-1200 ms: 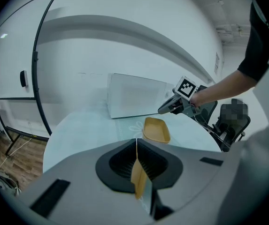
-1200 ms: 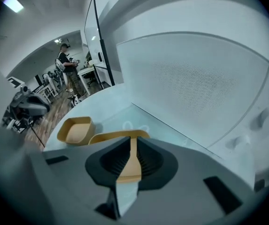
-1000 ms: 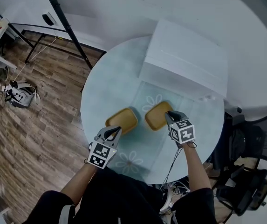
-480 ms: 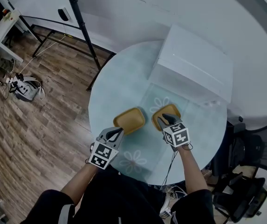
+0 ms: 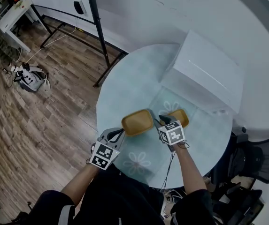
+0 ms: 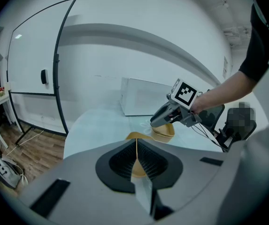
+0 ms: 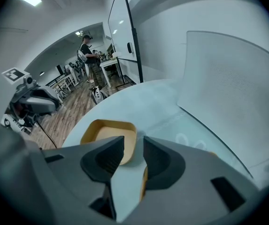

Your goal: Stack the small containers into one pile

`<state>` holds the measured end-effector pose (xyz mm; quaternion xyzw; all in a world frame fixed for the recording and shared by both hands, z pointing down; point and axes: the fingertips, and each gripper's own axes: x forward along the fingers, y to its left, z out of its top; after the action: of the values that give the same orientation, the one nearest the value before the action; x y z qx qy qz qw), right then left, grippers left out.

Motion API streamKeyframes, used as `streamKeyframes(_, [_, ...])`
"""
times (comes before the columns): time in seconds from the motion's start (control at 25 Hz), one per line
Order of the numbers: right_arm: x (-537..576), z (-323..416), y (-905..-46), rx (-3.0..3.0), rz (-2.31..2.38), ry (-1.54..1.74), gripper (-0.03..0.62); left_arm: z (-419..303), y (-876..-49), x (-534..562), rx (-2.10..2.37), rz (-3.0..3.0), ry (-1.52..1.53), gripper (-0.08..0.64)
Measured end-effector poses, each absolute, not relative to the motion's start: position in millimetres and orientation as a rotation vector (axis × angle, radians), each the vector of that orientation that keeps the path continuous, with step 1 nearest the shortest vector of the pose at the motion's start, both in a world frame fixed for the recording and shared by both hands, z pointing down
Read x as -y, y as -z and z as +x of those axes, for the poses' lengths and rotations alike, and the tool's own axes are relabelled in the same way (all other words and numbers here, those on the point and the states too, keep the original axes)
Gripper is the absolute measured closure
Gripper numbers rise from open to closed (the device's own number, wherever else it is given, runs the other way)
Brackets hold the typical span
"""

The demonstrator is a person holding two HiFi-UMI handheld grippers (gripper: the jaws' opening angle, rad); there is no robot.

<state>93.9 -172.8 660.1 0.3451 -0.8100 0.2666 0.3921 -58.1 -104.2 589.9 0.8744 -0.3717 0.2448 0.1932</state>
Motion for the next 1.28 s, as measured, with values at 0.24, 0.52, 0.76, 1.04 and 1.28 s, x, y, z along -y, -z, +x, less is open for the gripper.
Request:
streamKeyframes(0.24, [175.5,80.9,-689.1,1.982,0.830,-0.712,0.472,-73.1,-597.1,101.9,1.066,2.416,-0.684,0.545])
streamKeyframes(0.52, [180.4,70.9,-706.3,1.909,0.801,-0.730,0.472,-89.4,-602.8,104.3,1.095,2.382,-0.679,0.545])
streamKeyframes(0.76, [183.2,67.4,-717.9,1.833,0.788,-0.748,0.472,-97.6,-610.2,105.4,1.099,2.361,-0.683,0.545])
streamKeyframes(1.04, [180.6,63.5,-730.8,1.773,0.764,-0.784,0.472,-101.7,-615.4,108.5,1.090,2.353,-0.688,0.545])
streamKeyframes(1.28, [177.0,64.9,-736.6,1.730,0.775,-0.789,0.540,-102.8,-618.5,109.8,1.086,2.347,-0.692,0.545])
